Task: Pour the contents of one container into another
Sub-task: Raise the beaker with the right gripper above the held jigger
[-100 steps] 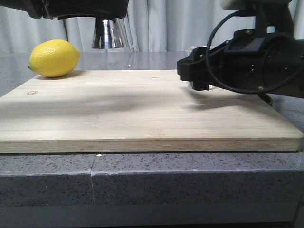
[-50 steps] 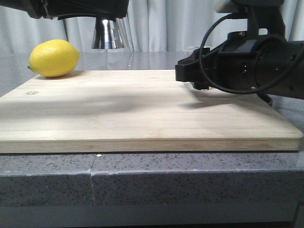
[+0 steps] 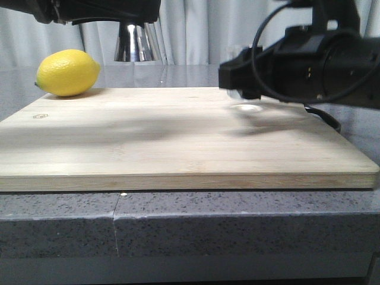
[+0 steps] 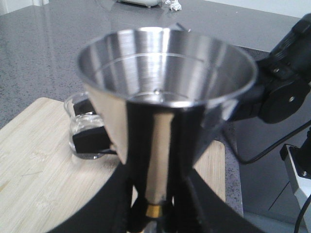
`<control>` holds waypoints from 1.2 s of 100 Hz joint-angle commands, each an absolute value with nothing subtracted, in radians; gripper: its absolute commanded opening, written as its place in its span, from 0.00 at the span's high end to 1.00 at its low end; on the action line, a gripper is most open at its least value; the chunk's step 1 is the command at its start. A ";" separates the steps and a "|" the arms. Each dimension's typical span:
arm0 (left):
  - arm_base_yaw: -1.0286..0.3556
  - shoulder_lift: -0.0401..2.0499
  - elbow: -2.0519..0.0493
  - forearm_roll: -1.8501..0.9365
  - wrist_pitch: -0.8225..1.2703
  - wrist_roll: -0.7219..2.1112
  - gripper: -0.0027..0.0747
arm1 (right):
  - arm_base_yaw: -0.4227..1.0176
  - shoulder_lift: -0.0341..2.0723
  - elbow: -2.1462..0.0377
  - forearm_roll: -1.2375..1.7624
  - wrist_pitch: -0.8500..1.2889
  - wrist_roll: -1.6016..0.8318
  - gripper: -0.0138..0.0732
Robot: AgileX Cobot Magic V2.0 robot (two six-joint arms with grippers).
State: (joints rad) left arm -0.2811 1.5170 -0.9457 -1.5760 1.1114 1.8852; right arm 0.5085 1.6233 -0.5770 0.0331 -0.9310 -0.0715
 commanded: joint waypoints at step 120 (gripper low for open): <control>-0.289 1.477 -0.971 -1.613 1.247 1.903 0.99 | 0.722 1.214 -1.092 -0.609 -0.084 -0.075 0.52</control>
